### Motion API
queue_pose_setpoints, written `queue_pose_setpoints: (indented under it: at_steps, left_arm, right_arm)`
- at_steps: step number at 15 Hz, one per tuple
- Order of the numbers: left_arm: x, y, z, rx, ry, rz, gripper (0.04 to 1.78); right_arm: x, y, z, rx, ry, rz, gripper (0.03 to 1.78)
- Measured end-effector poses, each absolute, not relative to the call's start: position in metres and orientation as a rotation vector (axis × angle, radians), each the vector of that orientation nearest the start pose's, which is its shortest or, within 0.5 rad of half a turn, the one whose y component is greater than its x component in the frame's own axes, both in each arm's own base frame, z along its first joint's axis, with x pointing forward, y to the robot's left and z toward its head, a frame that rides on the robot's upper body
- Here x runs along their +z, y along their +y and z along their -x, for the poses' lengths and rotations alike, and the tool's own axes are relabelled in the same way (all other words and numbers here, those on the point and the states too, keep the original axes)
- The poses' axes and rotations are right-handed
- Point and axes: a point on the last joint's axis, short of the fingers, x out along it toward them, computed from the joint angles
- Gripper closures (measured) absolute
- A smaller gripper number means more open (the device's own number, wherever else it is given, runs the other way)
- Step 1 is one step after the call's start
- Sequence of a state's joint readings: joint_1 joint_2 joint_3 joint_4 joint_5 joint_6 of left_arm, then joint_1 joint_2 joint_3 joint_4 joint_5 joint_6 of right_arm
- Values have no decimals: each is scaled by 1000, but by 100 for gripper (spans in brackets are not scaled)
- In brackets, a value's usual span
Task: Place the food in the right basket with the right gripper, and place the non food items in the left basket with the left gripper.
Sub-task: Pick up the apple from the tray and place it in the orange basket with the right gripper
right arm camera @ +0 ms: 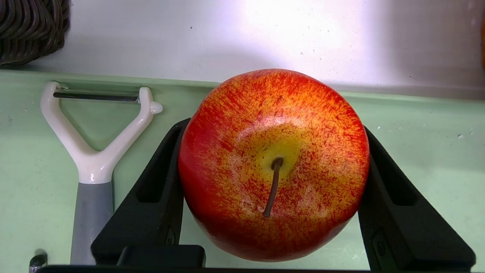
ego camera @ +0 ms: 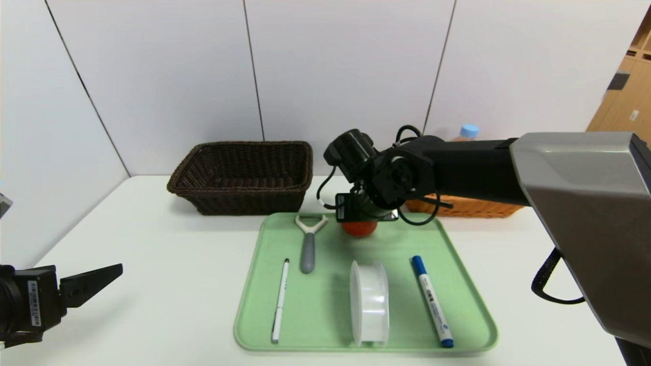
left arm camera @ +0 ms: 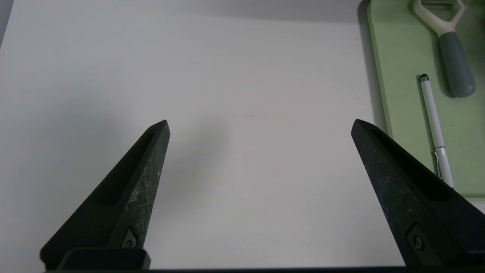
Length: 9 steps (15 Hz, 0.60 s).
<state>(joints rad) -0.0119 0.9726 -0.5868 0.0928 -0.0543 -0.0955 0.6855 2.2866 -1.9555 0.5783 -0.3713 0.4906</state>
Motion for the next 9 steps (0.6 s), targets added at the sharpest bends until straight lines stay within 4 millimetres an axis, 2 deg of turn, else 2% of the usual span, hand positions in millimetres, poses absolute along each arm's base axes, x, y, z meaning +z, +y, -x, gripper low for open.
queue_pose_setpoints:
  at_steps: [2,4,6,9]
  left_arm:
    - [205,-3,-112,-42,481,104,13]
    - [205,-2,-112,-42,481,104,13]
    - [205,-2,-112,-42,481,104,13]
    - [205,-3,-113,-42,483,104,13]
  right_arm:
    - [168,276,-350,96,818,-15,60]
    - [185,272,-345,107,787,-39,60]
    - [210,265,-336,124,742,-73,60]
    - [263,238,-319,137,638,-147,60]
